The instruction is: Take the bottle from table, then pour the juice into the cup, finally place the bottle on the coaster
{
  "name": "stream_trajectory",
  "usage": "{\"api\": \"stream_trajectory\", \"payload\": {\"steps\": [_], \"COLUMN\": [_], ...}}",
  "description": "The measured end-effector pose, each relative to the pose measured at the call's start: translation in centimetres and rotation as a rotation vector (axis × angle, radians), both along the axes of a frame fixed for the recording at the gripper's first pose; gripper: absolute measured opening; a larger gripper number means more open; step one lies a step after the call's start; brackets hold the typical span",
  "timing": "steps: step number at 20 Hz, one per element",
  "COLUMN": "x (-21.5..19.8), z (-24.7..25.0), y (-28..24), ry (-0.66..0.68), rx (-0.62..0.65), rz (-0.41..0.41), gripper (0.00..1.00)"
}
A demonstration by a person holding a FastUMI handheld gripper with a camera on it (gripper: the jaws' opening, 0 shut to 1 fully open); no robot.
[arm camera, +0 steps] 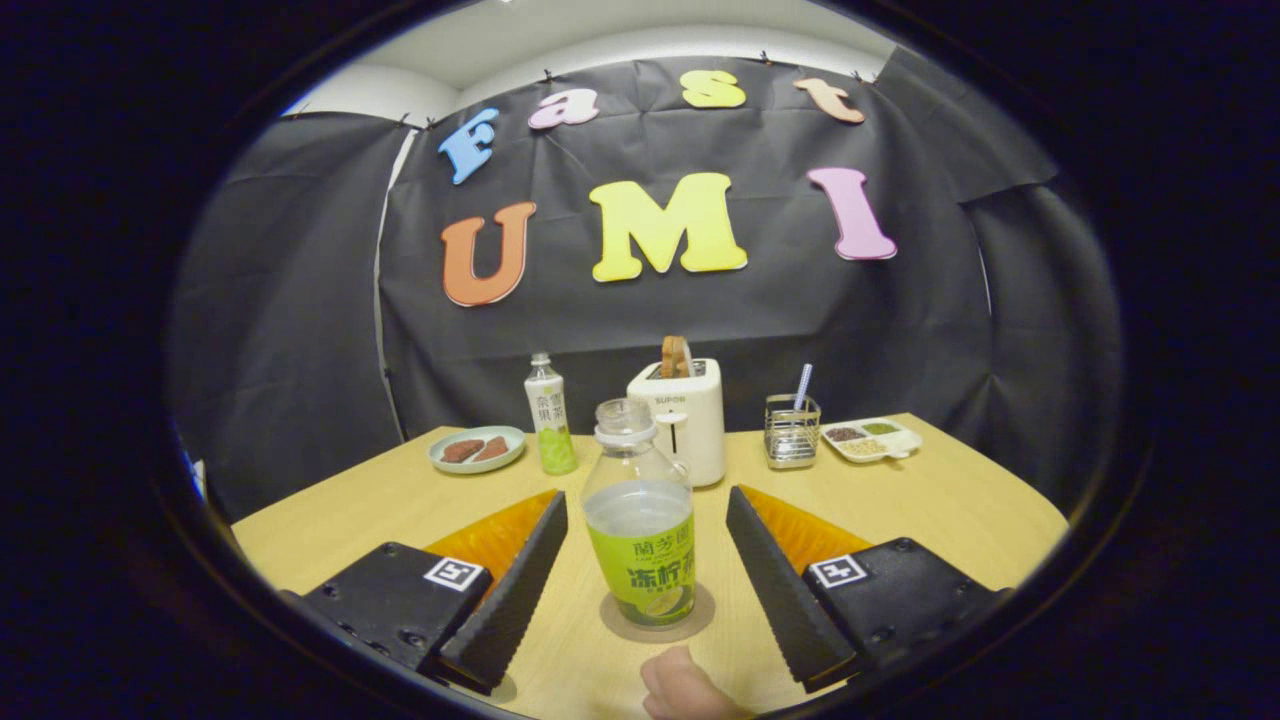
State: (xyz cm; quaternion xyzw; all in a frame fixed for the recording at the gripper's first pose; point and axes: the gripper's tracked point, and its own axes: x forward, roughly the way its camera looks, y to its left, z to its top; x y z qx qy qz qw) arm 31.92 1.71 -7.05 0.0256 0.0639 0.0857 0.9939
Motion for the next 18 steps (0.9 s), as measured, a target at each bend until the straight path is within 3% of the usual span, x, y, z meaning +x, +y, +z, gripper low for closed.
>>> {"api": "stream_trajectory", "payload": {"steps": [5,10,18], "x": [-6.5,-14.3,-25.1], "z": [2.9,3.1,5.1], "y": [-1.8,-3.8,-7.0], "ry": [-0.047,0.016,-0.124], "rx": [0.002,0.035,-0.049], "rz": [-0.072,-0.114,-0.18], "gripper": [1.0,1.0,1.0]}}
